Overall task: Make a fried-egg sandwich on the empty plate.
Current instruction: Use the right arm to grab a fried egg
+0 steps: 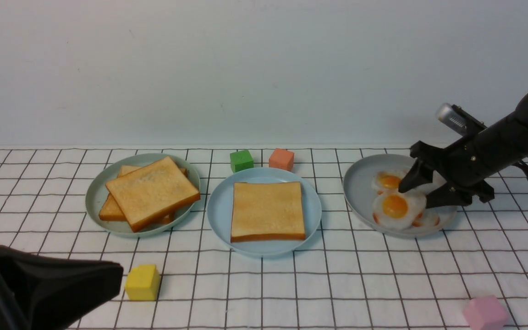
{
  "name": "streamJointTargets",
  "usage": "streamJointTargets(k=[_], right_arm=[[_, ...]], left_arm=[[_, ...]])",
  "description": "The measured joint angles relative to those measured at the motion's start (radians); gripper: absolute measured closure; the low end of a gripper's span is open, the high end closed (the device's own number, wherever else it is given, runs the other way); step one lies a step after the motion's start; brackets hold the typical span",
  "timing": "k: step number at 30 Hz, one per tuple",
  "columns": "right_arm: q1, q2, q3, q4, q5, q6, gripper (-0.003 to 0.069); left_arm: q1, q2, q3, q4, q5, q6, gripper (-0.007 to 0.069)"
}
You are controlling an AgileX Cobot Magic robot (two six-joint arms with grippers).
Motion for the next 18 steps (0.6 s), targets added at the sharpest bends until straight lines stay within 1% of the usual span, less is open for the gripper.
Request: streamJointTargets(k=[3, 5, 7, 11, 12, 13, 16, 18], right_arm=[[0.000, 0.000, -0.001, 0.026, 0.004, -0.024, 0.0207], [0.000, 0.000, -0.001, 0.038, 0.008, -0.045, 0.0244], [0.000, 0.000, -0.002, 0.038, 0.010, -0.052, 0.0284], [0.000, 0.000, -0.002, 0.023, 0.010, -0.062, 0.0399], [0.000, 0.000, -0.002, 0.021, 0.010, -0.062, 0.0404], [0.000, 0.001, -0.002, 0.020, 0.007, -0.063, 0.0435], [0.000, 0.005, -0.002, 0.020, -0.005, -0.063, 0.0452], [0.000, 0.010, -0.002, 0.020, -0.009, -0.063, 0.0438]], left_arm=[[0.000, 0.000, 0.000, -0.006, 0.000, 0.000, 0.0638], [0.000, 0.000, 0.000, -0.014, 0.000, 0.000, 0.0638], [0.000, 0.000, 0.000, -0.022, 0.000, 0.000, 0.0638], [0.000, 0.000, 0.000, -0.036, 0.000, 0.000, 0.0638], [0.000, 0.000, 0.000, -0.035, 0.000, 0.000, 0.0638], [0.000, 0.000, 0.000, -0.038, 0.000, 0.000, 0.0638], [0.000, 0.000, 0.000, -0.044, 0.000, 0.000, 0.0638], [0.000, 0.000, 0.000, -0.053, 0.000, 0.000, 0.0638]])
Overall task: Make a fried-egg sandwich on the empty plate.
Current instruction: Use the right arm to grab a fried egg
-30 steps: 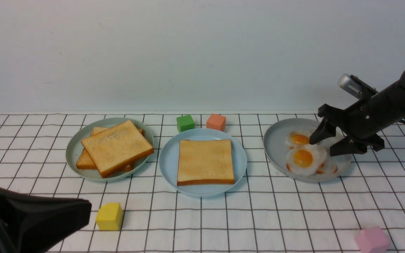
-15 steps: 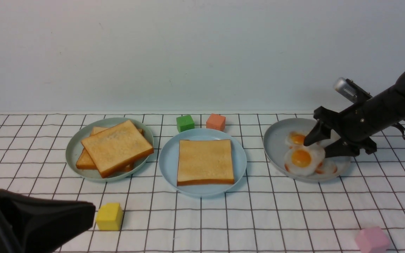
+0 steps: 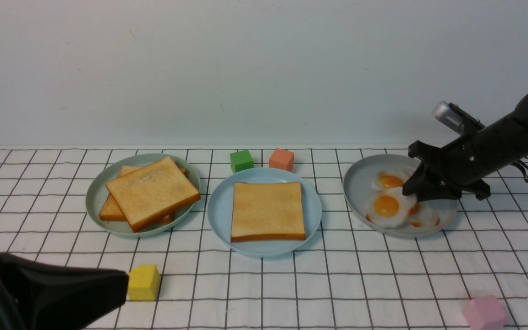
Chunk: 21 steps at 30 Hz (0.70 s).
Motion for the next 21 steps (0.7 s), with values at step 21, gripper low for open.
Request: streamJointTargets(k=[21], right_arm=[[0.000, 0.027, -0.002, 0.024, -0.021, -0.004, 0.0524]], left_arm=[[0.000, 0.000, 0.000, -0.023, 0.000, 0.000, 0.0636]])
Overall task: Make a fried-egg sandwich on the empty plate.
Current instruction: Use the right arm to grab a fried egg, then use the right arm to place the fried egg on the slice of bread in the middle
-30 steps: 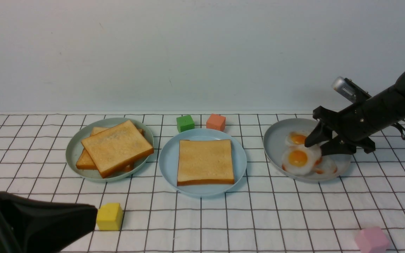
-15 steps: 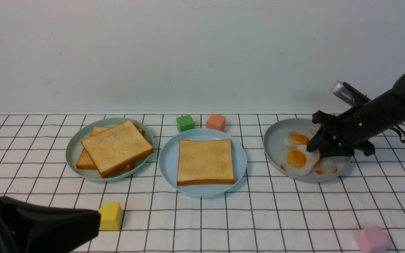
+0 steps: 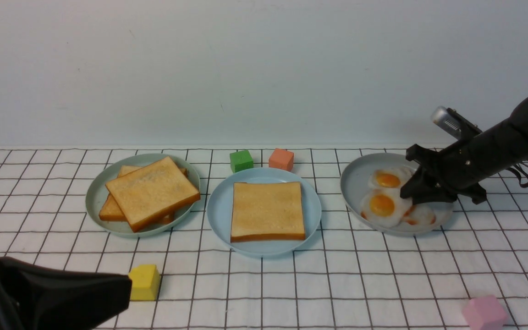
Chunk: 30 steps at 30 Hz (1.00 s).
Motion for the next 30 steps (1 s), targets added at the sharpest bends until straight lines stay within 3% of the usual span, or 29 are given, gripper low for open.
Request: streamJointTargets(k=[3, 17, 21, 24, 30], right_arm=[[0.000, 0.000, 0.000, 0.010, 0.000, -0.008, 0.0575], [-0.028, -0.212, 0.001, -0.009, 0.066, -0.093, 0.0579], [0.024, -0.265, 0.000, 0.107, 0.098, -0.129, 0.0578], [0.124, -0.250, -0.013, 0.189, 0.100, -0.165, 0.0578], [0.300, -0.107, -0.071, 0.220, 0.075, -0.175, 0.0578]], left_arm=[[0.000, 0.000, 0.000, 0.000, 0.000, 0.000, 0.0634], [0.000, 0.000, 0.000, 0.006, 0.000, 0.000, 0.0633], [0.000, 0.000, 0.000, 0.057, -0.004, -0.008, 0.0633], [0.000, 0.000, 0.001, 0.153, -0.034, -0.068, 0.0633], [0.000, 0.000, 0.001, 0.322, -0.080, -0.203, 0.0633]])
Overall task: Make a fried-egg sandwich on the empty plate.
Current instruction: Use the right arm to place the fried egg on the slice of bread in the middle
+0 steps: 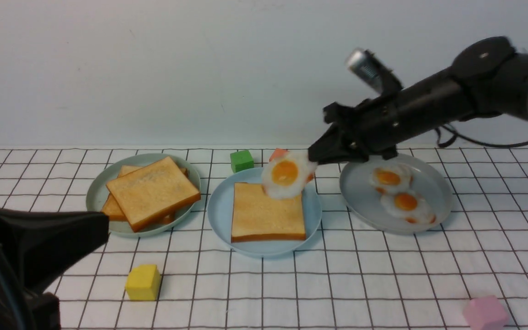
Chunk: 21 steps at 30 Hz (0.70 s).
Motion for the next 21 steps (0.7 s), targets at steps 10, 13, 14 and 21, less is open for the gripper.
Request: streamJointTargets(k=[10, 13, 14, 21], right_arm=[[0.034, 0.140, -0.071, 0.010, -0.049, 0.049, 0.0578], [0.034, 0.156, -0.073, 0.004, -0.074, 0.081, 0.0573], [0.034, 0.157, -0.073, 0.004, -0.077, 0.085, 0.0569], [0.037, 0.174, -0.074, 0.003, -0.083, 0.128, 0.0301]], left_arm=[[0.000, 0.000, 0.000, 0.049, -0.011, -0.029, 0.0627], [0.000, 0.000, 0.000, 0.052, -0.014, -0.029, 0.0627], [0.000, 0.000, 0.000, 0.052, -0.014, -0.029, 0.0627], [0.000, 0.000, 0.000, 0.054, -0.014, -0.029, 0.0623]])
